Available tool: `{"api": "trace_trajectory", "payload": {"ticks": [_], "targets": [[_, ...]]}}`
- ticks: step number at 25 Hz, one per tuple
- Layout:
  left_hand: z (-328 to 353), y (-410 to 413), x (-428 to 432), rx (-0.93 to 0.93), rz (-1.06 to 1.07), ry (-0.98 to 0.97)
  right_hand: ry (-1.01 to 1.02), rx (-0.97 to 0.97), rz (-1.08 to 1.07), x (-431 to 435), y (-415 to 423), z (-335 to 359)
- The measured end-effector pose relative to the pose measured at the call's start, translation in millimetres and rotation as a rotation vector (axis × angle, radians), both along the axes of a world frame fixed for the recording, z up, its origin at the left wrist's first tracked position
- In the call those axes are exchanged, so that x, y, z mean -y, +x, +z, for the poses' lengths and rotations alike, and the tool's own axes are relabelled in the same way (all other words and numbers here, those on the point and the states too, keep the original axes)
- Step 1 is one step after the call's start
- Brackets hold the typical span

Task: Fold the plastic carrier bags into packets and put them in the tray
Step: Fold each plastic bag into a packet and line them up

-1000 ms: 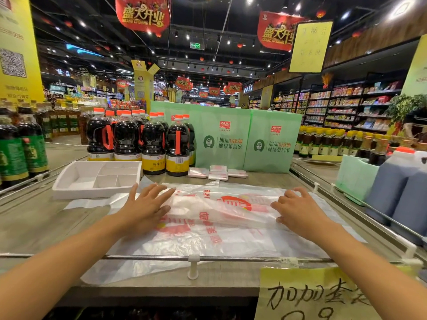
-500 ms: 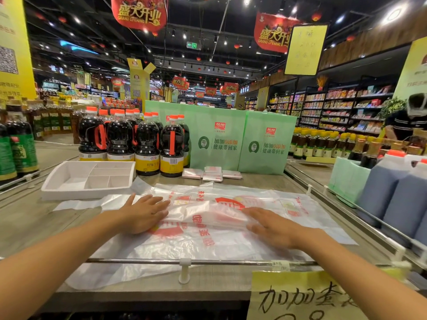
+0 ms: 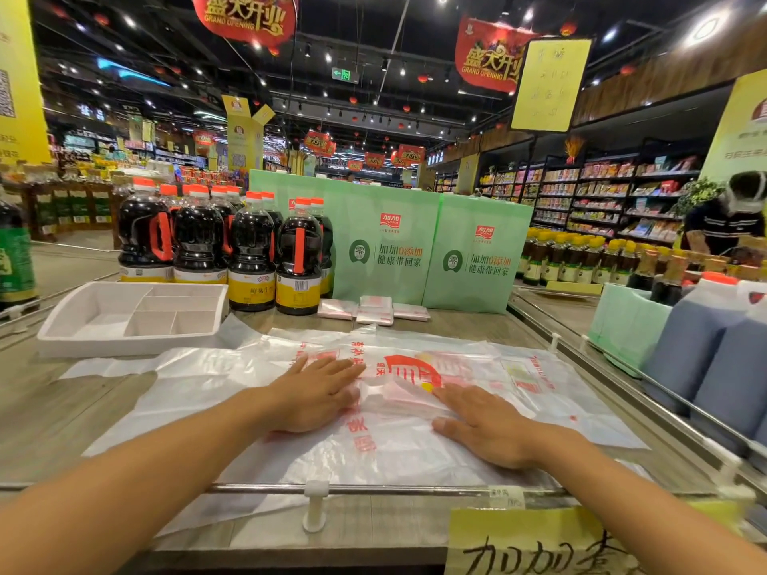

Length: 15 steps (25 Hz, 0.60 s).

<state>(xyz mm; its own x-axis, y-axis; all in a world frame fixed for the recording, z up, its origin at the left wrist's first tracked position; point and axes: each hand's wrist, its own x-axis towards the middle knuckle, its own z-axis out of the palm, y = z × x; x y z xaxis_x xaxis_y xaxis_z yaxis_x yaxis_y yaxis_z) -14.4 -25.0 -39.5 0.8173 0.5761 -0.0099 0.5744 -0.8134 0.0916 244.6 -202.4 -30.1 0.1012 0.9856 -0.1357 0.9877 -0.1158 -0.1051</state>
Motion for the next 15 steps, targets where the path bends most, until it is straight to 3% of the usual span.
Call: {"api": "trace_trajectory", "payload": {"ticks": [8,12,15], "targets": [[-4,-15,-17,0.032,0.1,-0.02,-0.074,0.051,-0.191,-8,3,7],[0,-8,-8,0.051,0.118,0.027,0.054,0.03,0.049,-28,-36,15],[1,-11,-7,0.058,0.131,0.025,0.017,-0.004,0.151,-37,-56,10]]}}
